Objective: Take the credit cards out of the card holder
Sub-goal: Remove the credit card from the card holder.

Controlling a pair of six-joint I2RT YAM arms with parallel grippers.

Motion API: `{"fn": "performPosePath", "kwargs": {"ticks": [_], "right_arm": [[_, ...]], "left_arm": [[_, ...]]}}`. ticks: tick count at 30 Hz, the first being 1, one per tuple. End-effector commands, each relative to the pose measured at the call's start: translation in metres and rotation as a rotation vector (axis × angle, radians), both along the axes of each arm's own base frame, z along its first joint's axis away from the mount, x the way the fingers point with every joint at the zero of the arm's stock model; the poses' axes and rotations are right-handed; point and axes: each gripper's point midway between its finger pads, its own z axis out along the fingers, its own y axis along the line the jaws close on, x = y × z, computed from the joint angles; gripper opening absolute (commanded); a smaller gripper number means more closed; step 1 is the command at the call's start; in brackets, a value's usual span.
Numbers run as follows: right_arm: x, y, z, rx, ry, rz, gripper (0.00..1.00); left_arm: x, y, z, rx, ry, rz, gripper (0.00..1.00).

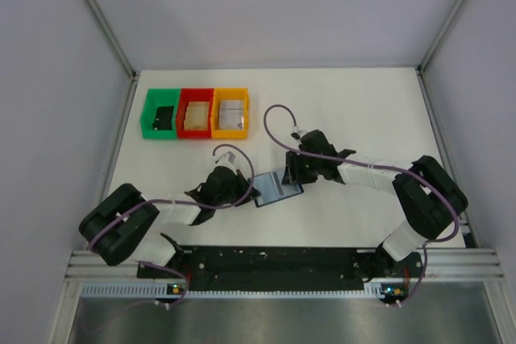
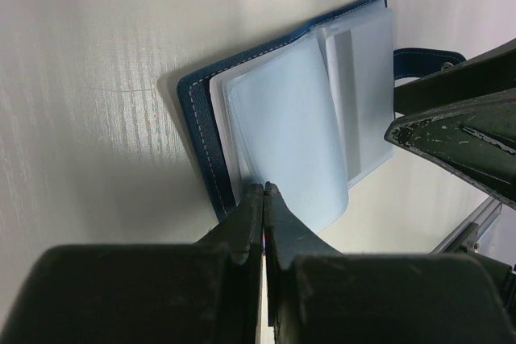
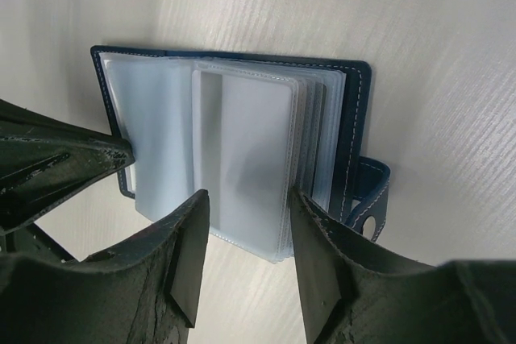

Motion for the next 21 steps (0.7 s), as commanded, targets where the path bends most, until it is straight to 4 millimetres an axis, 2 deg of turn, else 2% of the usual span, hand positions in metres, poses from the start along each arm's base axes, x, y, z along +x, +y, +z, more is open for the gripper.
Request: {"fn": "performPosePath", "kwargs": {"ticks": [1,9,15,17,21], "right_arm": [[0.003,0.013,0.015,0.076,-0.027,0.041,0.44],[0.0,0.021,0.033,0.136,-0.039,0.067,0.36],[-0.01,0.041,0.059,0.246,-0.051,0.139,0.34],[-0.008,0.05,0.07,0.286,-0.079,0.159,0.35],[-0.007,0.058,0.073,0.302,-0.075,0.175,0.35]], "left_arm": [[0.004,0.0,0.0,0.023,-0.011,-0.009,0.0],[0.003,-0.003,0.0,0.018,-0.009,-0.022,0.0],[0.004,-0.004,0.003,0.008,-0.015,-0.025,0.0],[0.004,-0.004,0.004,0.005,-0.021,-0.026,0.0],[0.004,-0.005,0.006,-0.003,-0.026,-0.029,0.0]]}}
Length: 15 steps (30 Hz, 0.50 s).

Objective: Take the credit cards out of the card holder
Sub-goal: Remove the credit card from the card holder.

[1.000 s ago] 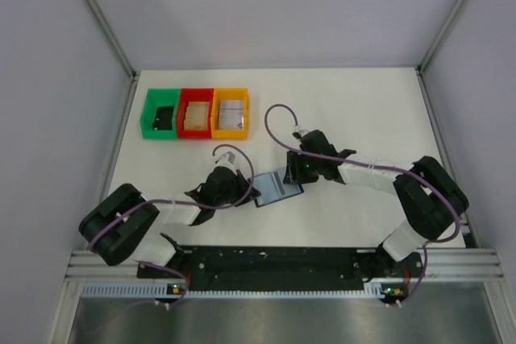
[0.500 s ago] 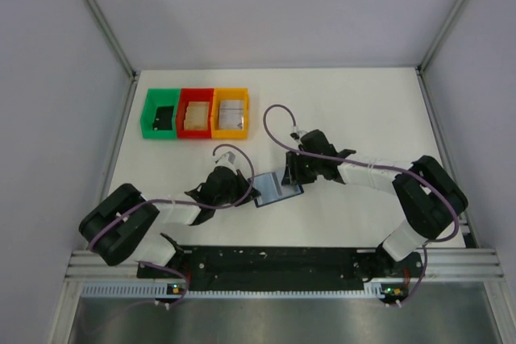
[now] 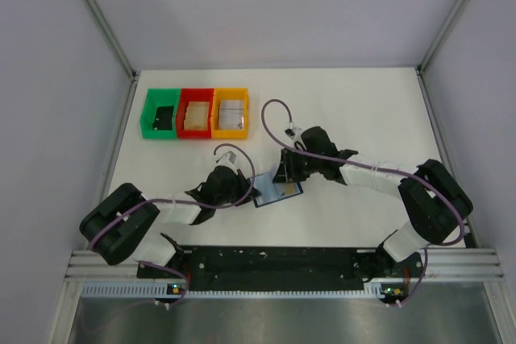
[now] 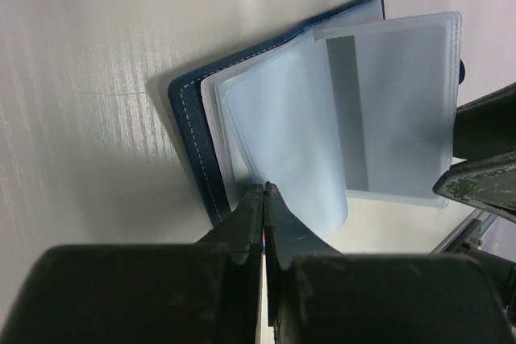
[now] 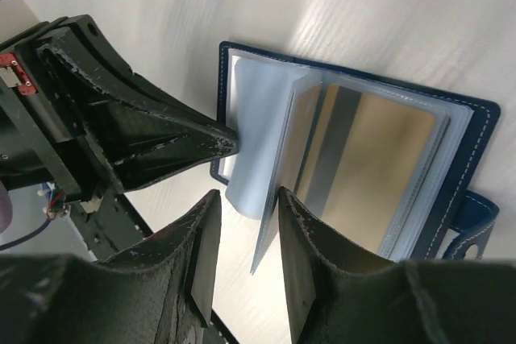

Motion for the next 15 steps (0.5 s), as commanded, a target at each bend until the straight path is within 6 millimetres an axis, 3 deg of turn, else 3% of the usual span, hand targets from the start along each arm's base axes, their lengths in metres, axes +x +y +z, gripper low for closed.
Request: {"fn": "performPosePath", "kwargs": {"ticks": [1,6,15], "right_arm": [[0.006,0.025,0.034,0.109,-0.061,0.048,0.35],[0.002,0.033,0.035,0.127,-0.052,0.078,0.35],[0.014,0.011,0.015,-0.007,-0.067,-0.025,0.33]], "left_arm": [[0.004,-0.004,0.007,-0.011,-0.022,-0.016,0.0],[0.003,-0.005,0.008,-0.019,-0.026,-0.019,0.0],[0.004,-0.007,0.011,-0.03,-0.031,-0.023,0.0]]}}
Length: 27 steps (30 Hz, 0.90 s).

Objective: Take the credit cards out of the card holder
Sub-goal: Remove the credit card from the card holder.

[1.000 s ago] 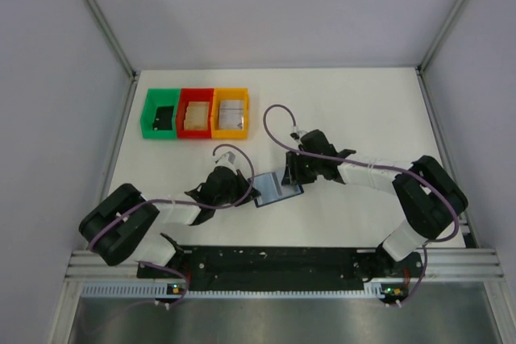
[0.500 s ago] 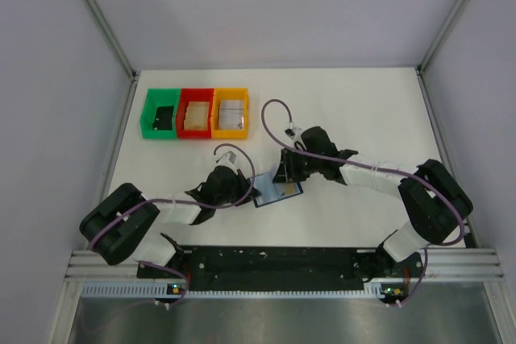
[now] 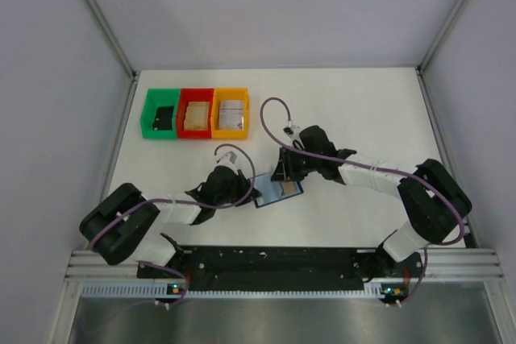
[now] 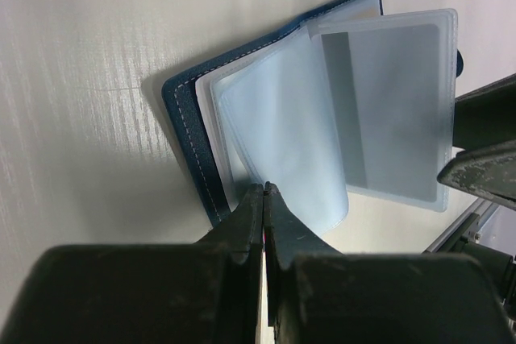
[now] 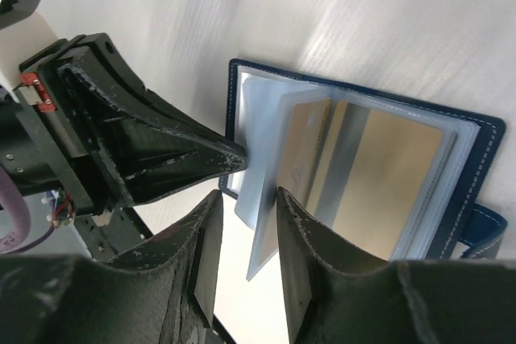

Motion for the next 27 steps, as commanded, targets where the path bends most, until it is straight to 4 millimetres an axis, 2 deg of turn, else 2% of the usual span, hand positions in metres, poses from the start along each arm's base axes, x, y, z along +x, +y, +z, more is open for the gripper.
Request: {"fn": "performPosePath", "kwargs": {"ticks": [1,4,7,11,19,27], "right_arm": [[0.013,-0.001,0.004,-0.053,-0.056,-0.044,0.31],[0.015,-0.011,-0.004,-0.113,-0.069,-0.064,0.3],[0.018,-0.019,-0.003,-0.148,-0.091,-0.081,0.32],[0.022,-0.025,0.002,-0.175,-0.117,-0.095,0.43],[0.025,-0.029,-0.003,-0.204,-0.124,-0.114,0.57],[0.023,-0.024,-0.003,-0.189,-0.117,-0.085,0.57]], "left_arm": [[0.006,-0.005,0.011,-0.024,-0.037,-0.01,0.0],[0.005,-0.005,0.011,-0.024,-0.037,-0.014,0.0],[0.006,-0.005,0.012,-0.027,-0.04,-0.011,0.0],[0.005,-0.006,0.012,-0.028,-0.038,-0.017,0.0],[0.005,-0.006,0.013,-0.032,-0.04,-0.016,0.0],[0.005,-0.008,0.011,-0.031,-0.035,-0.022,0.0]]}}
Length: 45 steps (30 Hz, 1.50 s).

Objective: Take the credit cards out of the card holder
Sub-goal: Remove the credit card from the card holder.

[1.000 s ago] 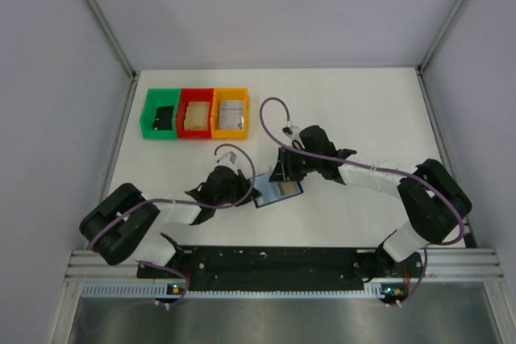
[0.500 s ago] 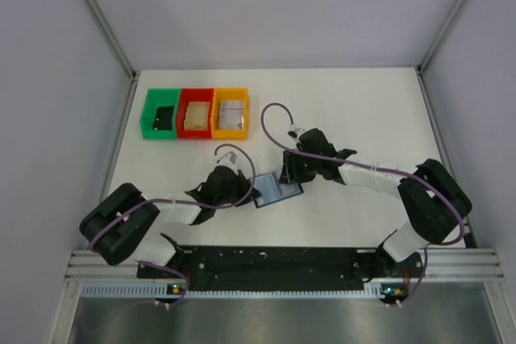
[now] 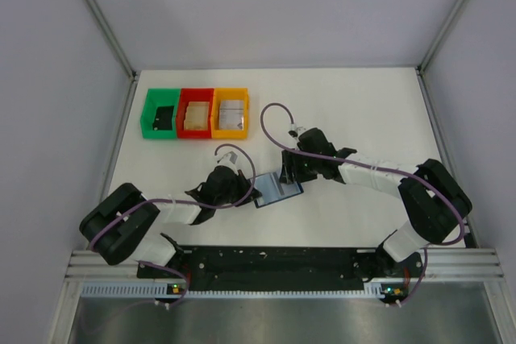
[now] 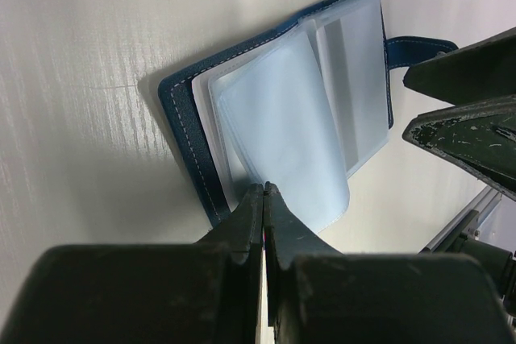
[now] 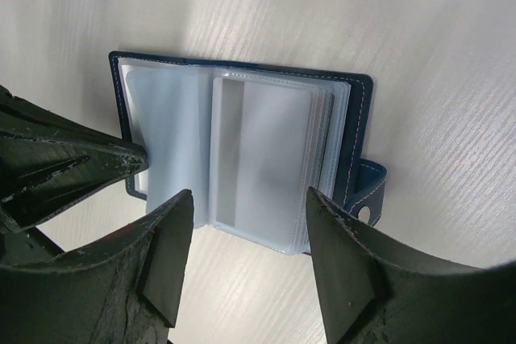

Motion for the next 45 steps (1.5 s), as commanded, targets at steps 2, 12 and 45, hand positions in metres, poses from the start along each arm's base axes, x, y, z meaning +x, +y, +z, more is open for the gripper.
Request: {"fn": "performPosePath", "kwargs": {"ticks": [2,12,45], "right_arm": [[0.01,0.017,0.023,0.046,-0.063,0.032,0.57],[0.009,0.025,0.01,0.055,-0.023,0.057,0.54],[-0.003,0.058,0.033,0.265,0.02,0.126,0.5]], "left_arm": [[0.006,-0.007,0.011,-0.029,-0.036,-0.014,0.0],[0.006,-0.008,0.012,-0.032,-0.039,-0.017,0.0],[0.004,-0.009,0.009,-0.035,-0.028,-0.027,0.0]]}}
